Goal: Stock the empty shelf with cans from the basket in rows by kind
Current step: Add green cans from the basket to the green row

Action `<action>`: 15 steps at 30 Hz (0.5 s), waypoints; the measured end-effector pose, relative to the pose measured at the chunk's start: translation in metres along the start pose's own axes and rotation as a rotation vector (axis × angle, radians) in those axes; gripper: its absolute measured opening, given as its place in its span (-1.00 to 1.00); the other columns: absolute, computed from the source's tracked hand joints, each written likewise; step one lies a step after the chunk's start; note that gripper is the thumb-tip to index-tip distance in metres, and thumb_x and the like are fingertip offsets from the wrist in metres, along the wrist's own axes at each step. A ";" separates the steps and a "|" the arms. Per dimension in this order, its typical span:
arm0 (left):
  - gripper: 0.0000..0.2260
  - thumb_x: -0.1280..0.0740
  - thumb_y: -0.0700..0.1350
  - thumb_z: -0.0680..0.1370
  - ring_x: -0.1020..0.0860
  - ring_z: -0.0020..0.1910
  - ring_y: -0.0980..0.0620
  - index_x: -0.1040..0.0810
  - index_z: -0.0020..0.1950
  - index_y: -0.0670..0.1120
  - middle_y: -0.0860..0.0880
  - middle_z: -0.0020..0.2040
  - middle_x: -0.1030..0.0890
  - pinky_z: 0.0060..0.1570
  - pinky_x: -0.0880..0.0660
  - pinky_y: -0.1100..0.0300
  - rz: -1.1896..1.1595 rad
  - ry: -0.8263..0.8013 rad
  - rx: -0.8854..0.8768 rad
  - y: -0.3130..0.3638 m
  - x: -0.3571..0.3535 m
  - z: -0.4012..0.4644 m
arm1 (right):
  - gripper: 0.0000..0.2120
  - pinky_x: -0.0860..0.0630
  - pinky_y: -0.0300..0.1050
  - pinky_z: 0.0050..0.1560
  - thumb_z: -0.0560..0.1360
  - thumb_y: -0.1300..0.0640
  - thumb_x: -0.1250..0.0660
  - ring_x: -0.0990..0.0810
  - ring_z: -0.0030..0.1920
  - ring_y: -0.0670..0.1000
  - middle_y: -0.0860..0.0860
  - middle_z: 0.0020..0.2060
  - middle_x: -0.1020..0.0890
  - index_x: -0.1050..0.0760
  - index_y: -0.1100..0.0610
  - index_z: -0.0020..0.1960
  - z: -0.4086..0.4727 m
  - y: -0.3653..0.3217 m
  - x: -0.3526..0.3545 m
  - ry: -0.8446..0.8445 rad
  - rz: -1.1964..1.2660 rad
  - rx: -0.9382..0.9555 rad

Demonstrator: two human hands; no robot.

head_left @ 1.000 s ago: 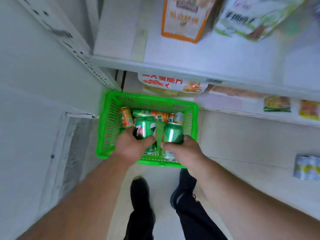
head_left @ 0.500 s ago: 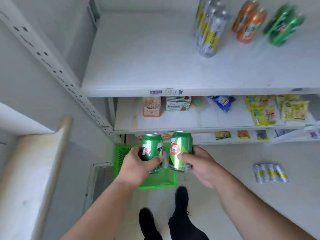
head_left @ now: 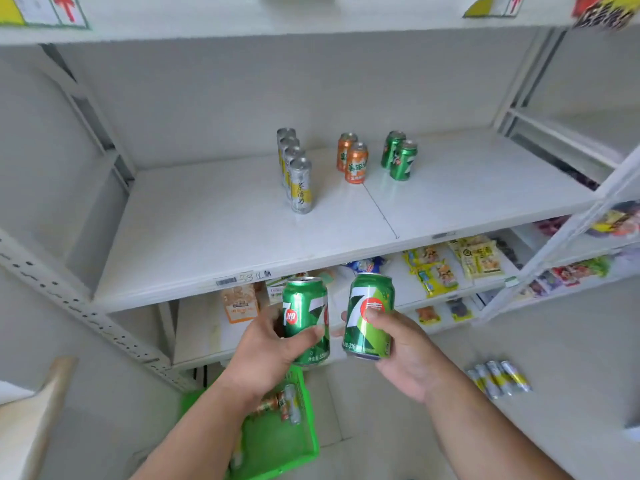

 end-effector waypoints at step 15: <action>-0.80 -0.55 -0.12 0.46 -0.71 -0.08 0.04 -0.66 0.05 -0.07 -0.01 -0.08 -0.75 -0.25 -0.52 0.43 0.057 0.043 -0.081 0.098 -0.190 0.085 | -0.46 -0.66 -0.02 -0.01 0.20 0.00 -0.65 -0.76 0.00 0.06 0.05 -0.01 -0.77 -0.62 0.00 0.15 0.014 -0.190 0.188 0.202 -0.426 0.180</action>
Point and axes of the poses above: each hand's wrist, its own z-axis towards the middle knuckle, its own x-axis out of the back of the hand, y = z × x, the point moved 7 cm from there along z, towards the middle knuckle
